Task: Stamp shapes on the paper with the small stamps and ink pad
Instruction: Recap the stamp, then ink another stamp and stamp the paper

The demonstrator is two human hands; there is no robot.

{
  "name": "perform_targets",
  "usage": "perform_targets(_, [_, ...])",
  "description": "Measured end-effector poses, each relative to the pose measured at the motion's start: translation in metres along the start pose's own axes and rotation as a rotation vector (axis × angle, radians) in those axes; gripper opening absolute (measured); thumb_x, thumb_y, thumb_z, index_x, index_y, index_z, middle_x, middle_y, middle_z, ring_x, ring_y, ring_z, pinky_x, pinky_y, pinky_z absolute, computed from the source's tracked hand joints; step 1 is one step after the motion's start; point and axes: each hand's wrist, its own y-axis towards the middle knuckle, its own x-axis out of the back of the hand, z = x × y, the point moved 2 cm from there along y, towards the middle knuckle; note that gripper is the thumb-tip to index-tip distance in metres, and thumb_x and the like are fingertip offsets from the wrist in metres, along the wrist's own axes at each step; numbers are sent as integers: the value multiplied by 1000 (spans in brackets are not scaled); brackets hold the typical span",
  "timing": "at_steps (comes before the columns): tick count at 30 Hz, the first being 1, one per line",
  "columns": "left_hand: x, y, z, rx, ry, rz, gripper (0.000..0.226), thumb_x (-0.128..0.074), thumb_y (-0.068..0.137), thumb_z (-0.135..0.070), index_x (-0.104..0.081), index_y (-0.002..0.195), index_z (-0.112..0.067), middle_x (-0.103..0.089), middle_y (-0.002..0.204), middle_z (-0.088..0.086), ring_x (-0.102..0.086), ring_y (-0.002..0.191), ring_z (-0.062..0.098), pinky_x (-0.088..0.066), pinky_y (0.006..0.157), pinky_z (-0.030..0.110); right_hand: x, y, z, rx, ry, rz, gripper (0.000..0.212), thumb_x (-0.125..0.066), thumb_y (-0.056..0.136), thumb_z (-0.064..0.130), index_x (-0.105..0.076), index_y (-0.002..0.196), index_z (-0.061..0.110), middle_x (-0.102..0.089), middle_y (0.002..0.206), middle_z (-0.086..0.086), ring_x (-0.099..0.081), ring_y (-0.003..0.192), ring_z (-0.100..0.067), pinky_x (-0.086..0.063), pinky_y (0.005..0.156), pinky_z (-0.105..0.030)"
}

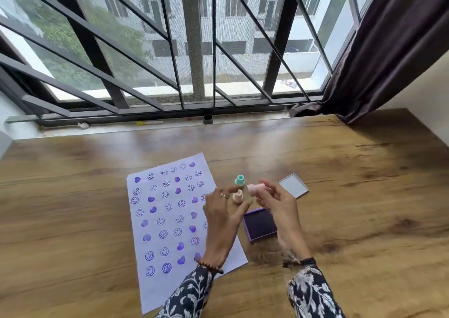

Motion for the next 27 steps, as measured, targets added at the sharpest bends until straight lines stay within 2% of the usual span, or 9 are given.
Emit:
perform_targets(2, [1, -2, -12, 57, -207, 46, 31, -74, 74, -23, -61, 100, -32, -62, 97, -8, -55, 93, 7, -43, 80, 19, 3, -14, 0, -143, 271, 123, 29, -69, 74, 24, -67, 101, 17, -76, 91, 0, -69, 83, -10, -54, 67, -16])
perform_targets(4, [1, -4, -21, 110, -355, 81, 30, -76, 72, -16, -64, 94, -33, -65, 91, -9, -61, 80, 0, -45, 71, 9, 6, -26, 3, -214, 428, 192, 31, -65, 75, 20, -66, 104, 11, -76, 90, -2, -70, 79, -9, -56, 66, -16])
perform_targets(7, [-2, -9, -27, 123, -390, 133, 22, -78, 70, -17, -69, 88, -26, -71, 79, -6, -64, 74, 2, -50, 69, 15, 9, -35, 5, -257, 552, 211, 30, -62, 75, 16, -67, 103, 8, -76, 88, -3, -70, 76, -7, -57, 66, -16])
perform_targets(10, [-3, -11, -26, 105, -400, 134, 20, -79, 69, -18, -70, 86, -23, -72, 82, -12, -65, 72, 3, -52, 69, 16, 11, -41, 4, -271, 573, 192, 23, -61, 74, 16, -73, 91, 8, -76, 79, -1, -69, 70, -5, -57, 63, -16])
perform_targets(13, [-2, -13, -27, 86, -430, 153, 18, -79, 67, -19, -71, 83, -24, -72, 81, -10, -66, 73, 4, -53, 70, 17, 11, -46, 3, -284, 557, 151, 22, -64, 69, 22, -75, 82, 8, -74, 70, 0, -69, 65, -5, -56, 60, -15])
perform_targets(17, [4, -14, -28, -5, -404, 187, 28, -78, 65, -12, -70, 84, -32, -69, 79, -8, -62, 71, 1, -48, 69, 10, 10, -50, 1, -327, 532, 108, 23, -63, 72, 26, -72, 80, 7, -72, 65, -1, -67, 58, -6, -56, 54, -15])
perform_targets(21, [10, -15, -21, -35, -379, 224, 32, -77, 64, -3, -71, 91, -18, -66, 87, -1, -61, 71, 4, -46, 69, 8, 10, -54, -4, -437, 565, 22, 28, -53, 86, 29, -65, 83, 4, -66, 53, -2, -61, 43, -6, -53, 42, -16])
perform_targets(23, [13, -15, -16, -28, -366, 215, 31, -77, 66, -3, -71, 93, -17, -65, 90, 4, -60, 72, 6, -45, 69, 9, 14, -55, -6, -484, 589, -23, 31, -50, 90, 31, -62, 83, 4, -63, 48, -3, -57, 38, -6, -51, 39, -16])
perform_targets(27, [19, -18, -2, -24, -304, 189, 33, -76, 68, -5, -68, 95, -22, -62, 86, 2, -59, 75, 5, -48, 68, 13, 22, -55, -9, -495, 616, -34, 18, -54, 88, 20, -61, 82, 4, -64, 51, -4, -59, 41, -7, -52, 41, -16])
